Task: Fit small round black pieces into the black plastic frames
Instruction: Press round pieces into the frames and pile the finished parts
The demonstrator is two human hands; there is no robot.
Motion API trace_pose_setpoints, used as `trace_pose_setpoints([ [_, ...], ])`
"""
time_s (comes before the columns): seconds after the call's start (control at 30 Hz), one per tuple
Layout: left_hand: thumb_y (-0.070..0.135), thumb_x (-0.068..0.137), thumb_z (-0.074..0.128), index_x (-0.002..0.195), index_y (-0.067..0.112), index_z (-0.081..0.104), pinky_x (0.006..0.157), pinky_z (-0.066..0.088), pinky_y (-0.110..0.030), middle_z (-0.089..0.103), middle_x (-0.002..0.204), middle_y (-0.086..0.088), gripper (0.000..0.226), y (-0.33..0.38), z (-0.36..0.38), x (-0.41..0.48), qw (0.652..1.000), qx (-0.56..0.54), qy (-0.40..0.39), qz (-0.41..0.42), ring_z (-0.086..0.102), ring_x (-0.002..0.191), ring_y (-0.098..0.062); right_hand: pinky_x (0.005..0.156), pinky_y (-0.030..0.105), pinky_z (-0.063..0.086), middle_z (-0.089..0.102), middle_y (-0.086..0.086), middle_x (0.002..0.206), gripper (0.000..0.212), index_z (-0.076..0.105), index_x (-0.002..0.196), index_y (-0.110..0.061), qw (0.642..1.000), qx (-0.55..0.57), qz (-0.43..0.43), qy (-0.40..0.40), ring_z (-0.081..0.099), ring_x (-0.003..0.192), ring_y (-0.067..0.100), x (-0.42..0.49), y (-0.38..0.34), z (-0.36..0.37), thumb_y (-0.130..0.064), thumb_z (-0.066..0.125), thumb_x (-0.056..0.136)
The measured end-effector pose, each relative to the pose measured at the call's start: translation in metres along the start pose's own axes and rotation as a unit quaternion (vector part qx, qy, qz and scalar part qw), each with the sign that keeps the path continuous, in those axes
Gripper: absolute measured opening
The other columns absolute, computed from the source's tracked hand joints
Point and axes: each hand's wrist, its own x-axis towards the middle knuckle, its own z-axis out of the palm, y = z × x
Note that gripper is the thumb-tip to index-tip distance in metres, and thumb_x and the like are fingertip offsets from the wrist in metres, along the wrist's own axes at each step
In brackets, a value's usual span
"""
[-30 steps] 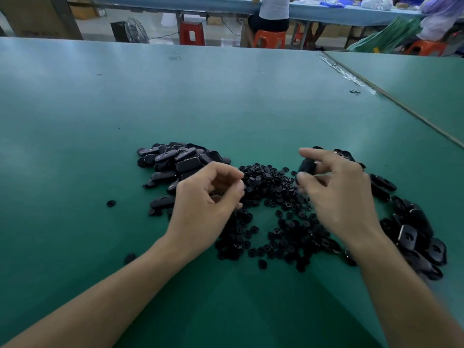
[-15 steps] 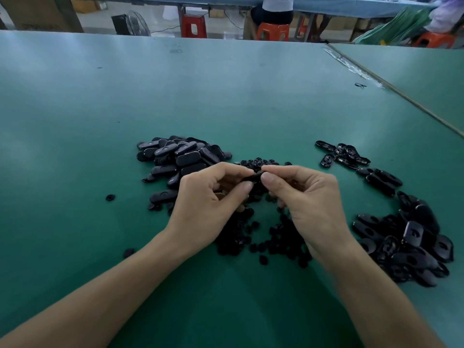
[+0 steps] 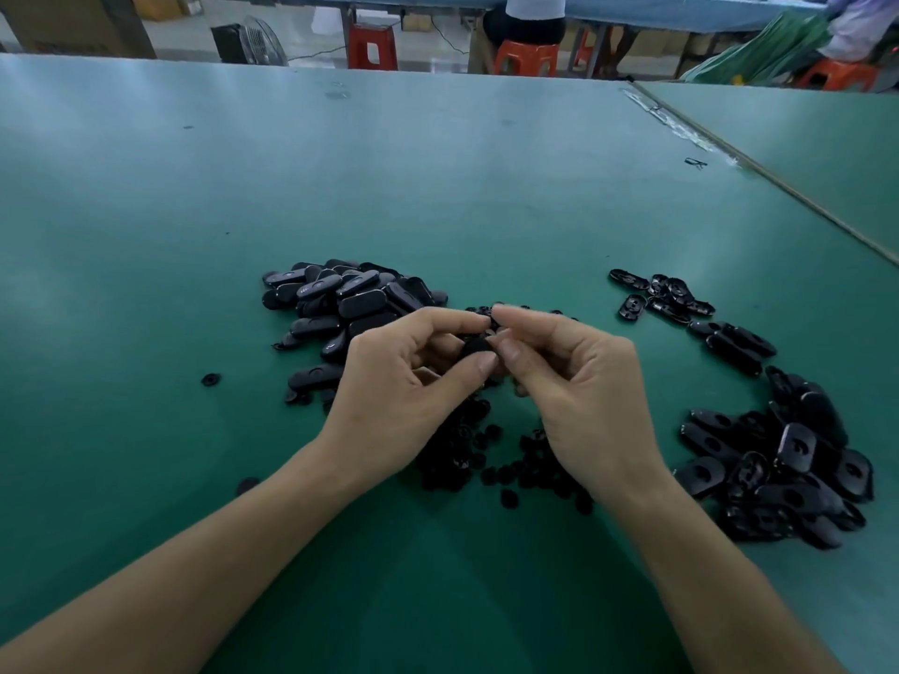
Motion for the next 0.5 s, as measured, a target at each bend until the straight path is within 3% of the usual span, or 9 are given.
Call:
trace_pose_setpoints([
  [0.07,0.017,0.083,0.081,0.105,0.031,0.073,0.066,0.057,-0.025,0.068,0.075,0.012,0.027,-0.0002,0.0013,0.0007,1.0,0.011,0.008,0.006,0.07,0.069,-0.014,0.083,0.016,0.053,0.077,-0.012,0.092,0.035,0.072,0.108,-0.034,0.999,-0.039,-0.012,0.01,0.071,0.092,0.003,-0.0011,0.0,0.0009,-0.004,0.064,0.094],
  [0.17,0.008,0.086,0.077,0.106,0.028,0.073,0.071,0.055,-0.018,0.072,0.08,0.011,0.028,-0.0012,0.0005,0.0026,0.999,-0.011,0.031,0.003,0.073,0.074,-0.011,0.084,0.009,0.047,0.073,-0.013,0.096,0.024,0.075,0.11,-0.025,0.974,-0.22,-0.044,0.036,0.066,0.09,-0.002,-0.0028,0.0017,-0.0015,-0.01,0.068,0.093],
  [0.27,0.01,0.088,0.076,0.098,0.027,0.073,0.067,0.051,-0.016,0.076,0.085,0.009,0.02,-0.0004,-0.0012,0.0046,0.998,-0.016,0.056,0.009,0.07,0.075,-0.006,0.09,0.023,0.046,0.066,-0.008,0.101,0.021,0.075,0.113,-0.025,0.924,-0.379,-0.042,-0.032,0.056,0.1,0.01,-0.0045,0.0024,-0.0037,-0.025,0.069,0.093],
  [0.37,0.016,0.088,0.077,0.094,0.028,0.072,0.064,0.052,-0.027,0.076,0.084,0.003,0.014,-0.0014,-0.0019,0.0047,0.997,-0.034,0.073,0.004,0.071,0.076,-0.016,0.089,0.026,0.043,0.06,-0.009,0.101,0.021,0.074,0.113,-0.027,0.905,-0.418,-0.028,-0.07,0.052,0.105,0.012,-0.0053,0.0011,-0.0016,-0.033,0.066,0.095],
  [0.5,0.024,0.083,0.076,0.091,0.028,0.071,0.062,0.051,-0.027,0.076,0.082,0.001,0.01,-0.0014,-0.0021,0.0049,0.996,-0.044,0.081,0.008,0.071,0.075,-0.02,0.085,0.023,0.045,0.06,-0.005,0.1,0.017,0.074,0.109,-0.023,0.901,-0.43,-0.018,-0.056,0.055,0.101,0.013,-0.0034,0.0008,0.0019,-0.028,0.061,0.098],
])
